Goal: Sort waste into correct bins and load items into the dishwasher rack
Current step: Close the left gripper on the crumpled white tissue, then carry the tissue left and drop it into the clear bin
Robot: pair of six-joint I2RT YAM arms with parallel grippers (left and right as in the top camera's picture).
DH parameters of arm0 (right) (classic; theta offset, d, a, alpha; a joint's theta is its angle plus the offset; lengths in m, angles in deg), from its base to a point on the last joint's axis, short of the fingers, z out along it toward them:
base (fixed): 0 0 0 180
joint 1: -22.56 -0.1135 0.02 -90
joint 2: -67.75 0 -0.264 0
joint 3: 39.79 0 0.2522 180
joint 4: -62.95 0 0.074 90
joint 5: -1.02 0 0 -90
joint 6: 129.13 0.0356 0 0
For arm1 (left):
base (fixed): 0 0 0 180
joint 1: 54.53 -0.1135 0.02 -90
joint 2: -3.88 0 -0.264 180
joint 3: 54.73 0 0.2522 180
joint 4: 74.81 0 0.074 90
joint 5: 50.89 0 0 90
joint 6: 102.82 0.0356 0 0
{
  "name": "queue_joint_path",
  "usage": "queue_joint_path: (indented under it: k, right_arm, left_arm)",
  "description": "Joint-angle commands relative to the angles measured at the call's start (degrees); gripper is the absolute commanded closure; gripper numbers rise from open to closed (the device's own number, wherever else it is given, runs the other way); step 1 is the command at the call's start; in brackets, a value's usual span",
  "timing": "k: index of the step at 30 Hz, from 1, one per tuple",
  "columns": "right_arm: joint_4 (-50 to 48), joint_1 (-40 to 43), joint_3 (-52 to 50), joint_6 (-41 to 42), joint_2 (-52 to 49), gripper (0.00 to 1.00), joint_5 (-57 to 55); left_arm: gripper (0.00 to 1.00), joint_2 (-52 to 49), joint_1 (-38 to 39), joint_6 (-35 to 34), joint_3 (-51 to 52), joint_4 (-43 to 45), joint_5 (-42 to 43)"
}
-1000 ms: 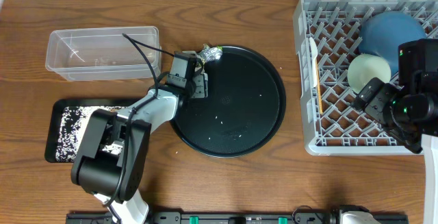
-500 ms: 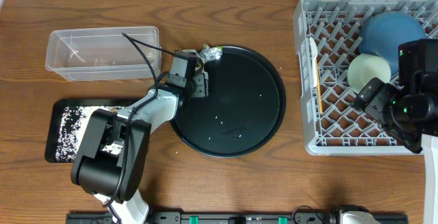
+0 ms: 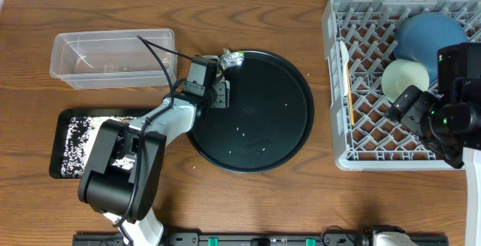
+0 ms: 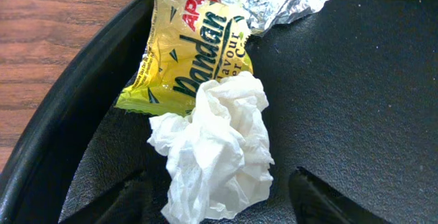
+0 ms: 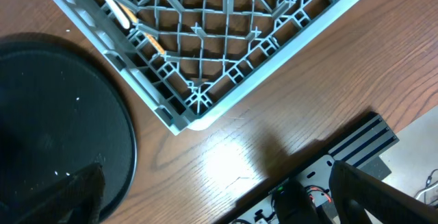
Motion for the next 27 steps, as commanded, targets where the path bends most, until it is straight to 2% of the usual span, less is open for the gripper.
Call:
queue_joint_path:
  k: [1, 11, 18, 21, 27]
  right_arm:
    - [0.09, 0.39, -0.02, 0.94, 0.15, 0.01, -0.17]
    - [0.07, 0.39, -0.02, 0.94, 0.15, 0.01, -0.17]
    - [0.07, 0.39, -0.02, 0.94, 0.15, 0.01, -0.17]
    - [0.07, 0.39, -0.02, 0.94, 0.15, 0.01, -0.17]
    - [0.07, 0.39, -0.02, 0.94, 0.15, 0.01, -0.17]
  left_arm:
    - [0.39, -0.87, 0.09, 1.62, -0.68, -0.39, 0.20]
    - [0.66, -0.87, 0.07, 2.49, -0.68, -1.62, 0.20]
    - [0.81, -0.87, 0.07, 3.37, -0.68, -1.27, 0.17]
    - [0.92, -0.87, 0.07, 3.50, -0.68, -1.09, 0.17]
    - [0.94, 0.90, 0.07, 3.56, -0.68, -1.36, 0.22]
